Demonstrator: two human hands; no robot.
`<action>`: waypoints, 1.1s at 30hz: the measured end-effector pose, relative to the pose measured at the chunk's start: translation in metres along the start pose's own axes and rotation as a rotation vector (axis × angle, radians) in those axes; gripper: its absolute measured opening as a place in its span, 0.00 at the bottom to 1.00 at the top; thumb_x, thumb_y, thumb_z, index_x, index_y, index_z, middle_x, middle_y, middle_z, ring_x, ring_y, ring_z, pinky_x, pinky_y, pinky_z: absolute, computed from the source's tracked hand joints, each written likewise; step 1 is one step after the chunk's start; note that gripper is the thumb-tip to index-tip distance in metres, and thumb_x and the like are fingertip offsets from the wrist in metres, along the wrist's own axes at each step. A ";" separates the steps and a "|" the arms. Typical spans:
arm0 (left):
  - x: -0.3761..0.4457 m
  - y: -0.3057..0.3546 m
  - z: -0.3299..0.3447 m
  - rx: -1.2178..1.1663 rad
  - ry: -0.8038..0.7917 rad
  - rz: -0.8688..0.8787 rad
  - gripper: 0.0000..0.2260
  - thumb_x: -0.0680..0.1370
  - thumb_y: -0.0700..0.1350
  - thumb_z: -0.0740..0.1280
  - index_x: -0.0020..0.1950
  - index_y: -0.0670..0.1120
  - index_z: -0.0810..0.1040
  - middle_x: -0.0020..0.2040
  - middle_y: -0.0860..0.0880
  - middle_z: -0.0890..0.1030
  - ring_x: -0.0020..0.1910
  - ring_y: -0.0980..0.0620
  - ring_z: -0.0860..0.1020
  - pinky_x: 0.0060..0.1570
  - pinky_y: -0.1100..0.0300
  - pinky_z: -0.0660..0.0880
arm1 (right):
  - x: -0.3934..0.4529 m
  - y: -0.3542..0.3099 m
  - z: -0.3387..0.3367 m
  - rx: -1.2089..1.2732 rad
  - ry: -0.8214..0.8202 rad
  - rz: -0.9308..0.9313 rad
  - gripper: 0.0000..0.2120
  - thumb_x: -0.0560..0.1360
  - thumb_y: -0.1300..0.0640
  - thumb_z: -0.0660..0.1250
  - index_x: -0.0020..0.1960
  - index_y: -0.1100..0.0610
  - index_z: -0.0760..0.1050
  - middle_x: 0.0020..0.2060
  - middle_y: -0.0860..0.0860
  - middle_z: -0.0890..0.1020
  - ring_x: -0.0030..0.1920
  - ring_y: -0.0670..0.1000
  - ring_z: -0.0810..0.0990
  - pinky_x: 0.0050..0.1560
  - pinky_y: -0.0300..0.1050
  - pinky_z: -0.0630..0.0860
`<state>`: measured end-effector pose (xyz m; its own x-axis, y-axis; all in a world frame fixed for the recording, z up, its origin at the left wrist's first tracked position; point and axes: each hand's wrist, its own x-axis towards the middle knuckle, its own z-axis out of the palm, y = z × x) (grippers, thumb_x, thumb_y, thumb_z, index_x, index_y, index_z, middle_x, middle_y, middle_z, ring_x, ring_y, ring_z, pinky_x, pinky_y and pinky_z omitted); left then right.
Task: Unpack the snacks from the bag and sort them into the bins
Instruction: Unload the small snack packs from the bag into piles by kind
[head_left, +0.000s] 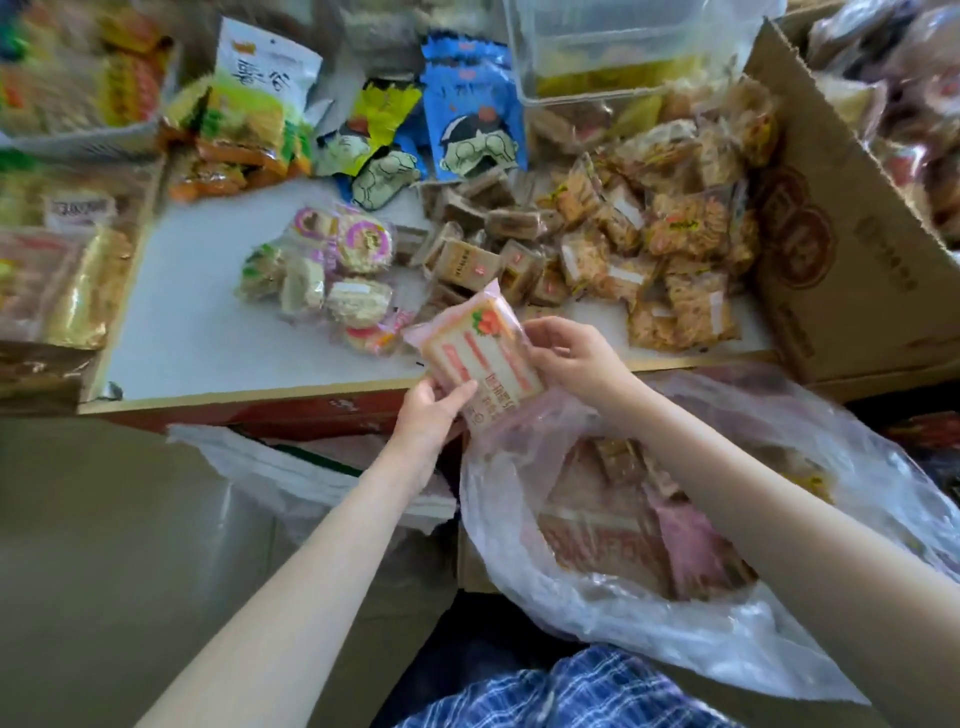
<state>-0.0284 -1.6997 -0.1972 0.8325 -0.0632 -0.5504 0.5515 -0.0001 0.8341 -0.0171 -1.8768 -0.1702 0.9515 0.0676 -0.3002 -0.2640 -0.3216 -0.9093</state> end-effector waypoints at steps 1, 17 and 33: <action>0.005 0.004 -0.017 -0.059 0.037 -0.014 0.03 0.77 0.42 0.66 0.49 0.48 0.76 0.49 0.50 0.82 0.52 0.51 0.79 0.55 0.55 0.74 | 0.011 -0.010 0.011 -0.037 -0.023 -0.009 0.10 0.77 0.64 0.63 0.58 0.58 0.76 0.53 0.51 0.80 0.53 0.49 0.78 0.58 0.47 0.76; 0.102 0.031 -0.307 0.083 0.648 -0.038 0.17 0.78 0.57 0.61 0.55 0.45 0.74 0.55 0.45 0.78 0.54 0.46 0.78 0.56 0.51 0.75 | 0.162 -0.114 0.184 -0.742 -0.339 -0.225 0.15 0.77 0.63 0.60 0.63 0.59 0.74 0.61 0.56 0.75 0.60 0.55 0.74 0.56 0.42 0.69; 0.177 0.038 -0.325 1.176 0.417 -0.095 0.24 0.82 0.49 0.51 0.77 0.44 0.51 0.78 0.45 0.50 0.76 0.44 0.49 0.72 0.44 0.51 | 0.205 -0.100 0.234 -1.462 -0.327 -0.317 0.35 0.74 0.61 0.64 0.76 0.48 0.51 0.75 0.54 0.46 0.73 0.64 0.48 0.70 0.61 0.57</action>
<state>0.1568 -1.3868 -0.2742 0.8639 0.3064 -0.3999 0.4076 -0.8915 0.1976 0.1669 -1.6094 -0.2086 0.8098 0.4460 -0.3813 0.5051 -0.8605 0.0662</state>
